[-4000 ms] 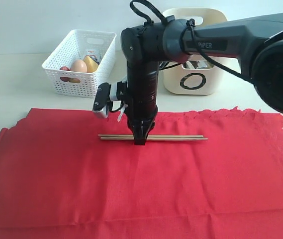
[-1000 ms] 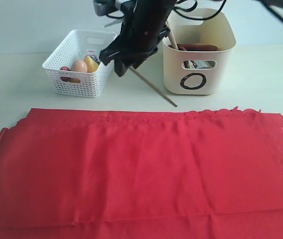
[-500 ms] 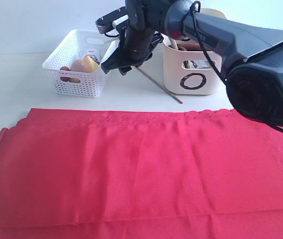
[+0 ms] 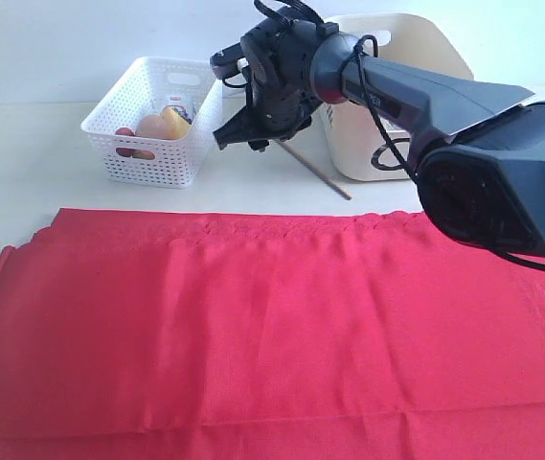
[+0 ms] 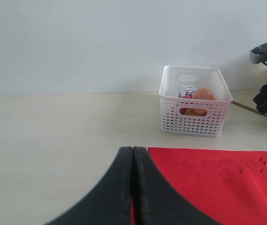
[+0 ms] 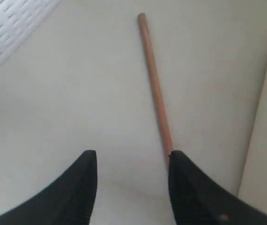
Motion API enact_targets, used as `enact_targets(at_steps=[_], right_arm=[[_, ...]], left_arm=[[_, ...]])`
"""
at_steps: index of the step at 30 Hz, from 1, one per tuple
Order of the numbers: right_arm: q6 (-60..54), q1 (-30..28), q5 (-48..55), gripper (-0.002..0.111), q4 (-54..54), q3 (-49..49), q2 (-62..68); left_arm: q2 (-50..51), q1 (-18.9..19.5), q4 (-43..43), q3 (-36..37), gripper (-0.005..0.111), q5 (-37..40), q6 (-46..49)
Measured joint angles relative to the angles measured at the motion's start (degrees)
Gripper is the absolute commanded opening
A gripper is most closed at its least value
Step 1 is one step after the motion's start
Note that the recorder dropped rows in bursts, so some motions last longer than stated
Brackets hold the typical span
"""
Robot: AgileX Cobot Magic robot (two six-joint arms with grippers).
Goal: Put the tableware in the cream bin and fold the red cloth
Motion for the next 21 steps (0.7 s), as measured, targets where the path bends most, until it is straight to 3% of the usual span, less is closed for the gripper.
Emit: enact_targets(at_steps=[4, 11, 21], right_arm=[[1.63, -0.91, -0.14, 0.046, 1.19, 0.00, 0.00], [-2.29, -5.01, 0.35, 0.046, 12.60, 0.00, 0.00], [-3.65, -5.26, 1.62, 0.046, 11.99, -0.12, 0.28]], left_arm=[[0.00, 0.00, 0.00, 0.00, 0.000, 0.00, 0.00], [0.00, 0.00, 0.00, 0.00, 0.000, 0.00, 0.00], [0.00, 0.00, 0.00, 0.00, 0.000, 0.00, 0.00]])
